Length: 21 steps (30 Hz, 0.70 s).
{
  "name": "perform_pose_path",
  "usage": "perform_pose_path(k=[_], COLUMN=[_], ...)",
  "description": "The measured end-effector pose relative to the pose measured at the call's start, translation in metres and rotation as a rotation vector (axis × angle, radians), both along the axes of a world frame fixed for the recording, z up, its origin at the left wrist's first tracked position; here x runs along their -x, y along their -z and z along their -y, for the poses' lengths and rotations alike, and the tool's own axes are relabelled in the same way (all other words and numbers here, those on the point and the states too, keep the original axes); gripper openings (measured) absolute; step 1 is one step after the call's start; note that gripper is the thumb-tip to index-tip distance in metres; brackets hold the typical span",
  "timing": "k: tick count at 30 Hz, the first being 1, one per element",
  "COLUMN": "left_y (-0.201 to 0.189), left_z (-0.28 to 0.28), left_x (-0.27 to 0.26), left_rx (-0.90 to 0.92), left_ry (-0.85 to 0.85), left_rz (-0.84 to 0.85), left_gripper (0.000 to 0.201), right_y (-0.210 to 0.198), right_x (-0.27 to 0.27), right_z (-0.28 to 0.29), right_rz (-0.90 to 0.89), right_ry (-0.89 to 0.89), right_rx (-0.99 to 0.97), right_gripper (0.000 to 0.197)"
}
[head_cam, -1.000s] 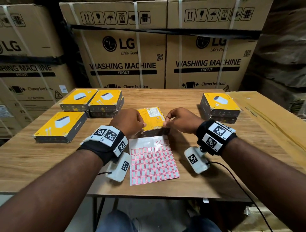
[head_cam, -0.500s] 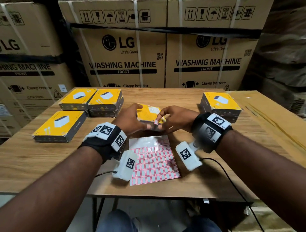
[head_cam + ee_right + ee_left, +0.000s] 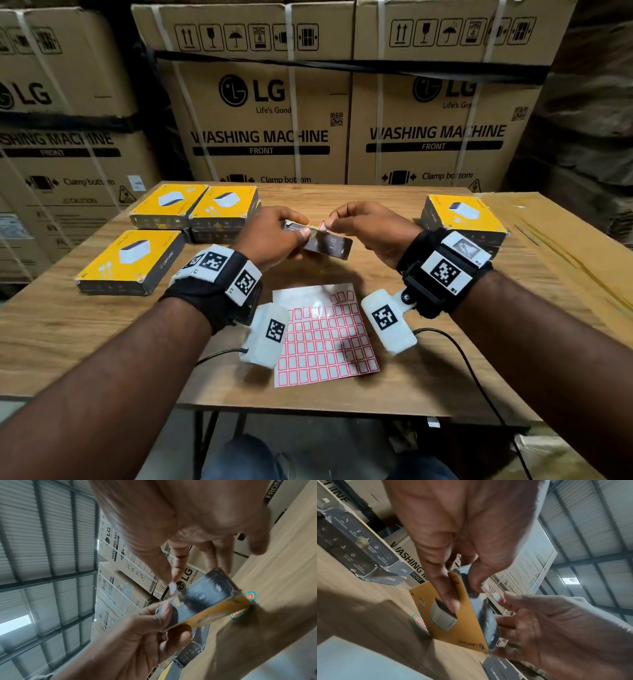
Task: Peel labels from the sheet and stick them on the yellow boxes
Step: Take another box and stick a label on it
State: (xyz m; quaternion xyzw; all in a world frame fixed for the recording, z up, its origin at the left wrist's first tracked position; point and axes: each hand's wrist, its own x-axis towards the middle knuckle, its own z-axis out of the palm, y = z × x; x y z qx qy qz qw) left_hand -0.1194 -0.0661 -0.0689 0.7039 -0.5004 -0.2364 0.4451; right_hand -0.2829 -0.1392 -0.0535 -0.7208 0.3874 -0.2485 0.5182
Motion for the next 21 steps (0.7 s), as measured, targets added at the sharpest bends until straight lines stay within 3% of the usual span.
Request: perform_pose_path(k=[6,21], left_y=[-0.004,-0.008], left_z=[-0.001,-0.004], left_x=[0.002,0.002], left_rx=[-0.019,-0.060], left_ry=[-0.016,-0.053], left_rz=[-0.136,-0.172], left_gripper=[0.017,0.019], right_y=[0.005,0.006], right_x=[-0.003,-0.006], right_z=[0.003,0.010], right_rz=[0.110,-0.032], right_ry=[-0.092,-0.101], right_rx=[0.035,0.176], right_gripper=[0.009,0.012])
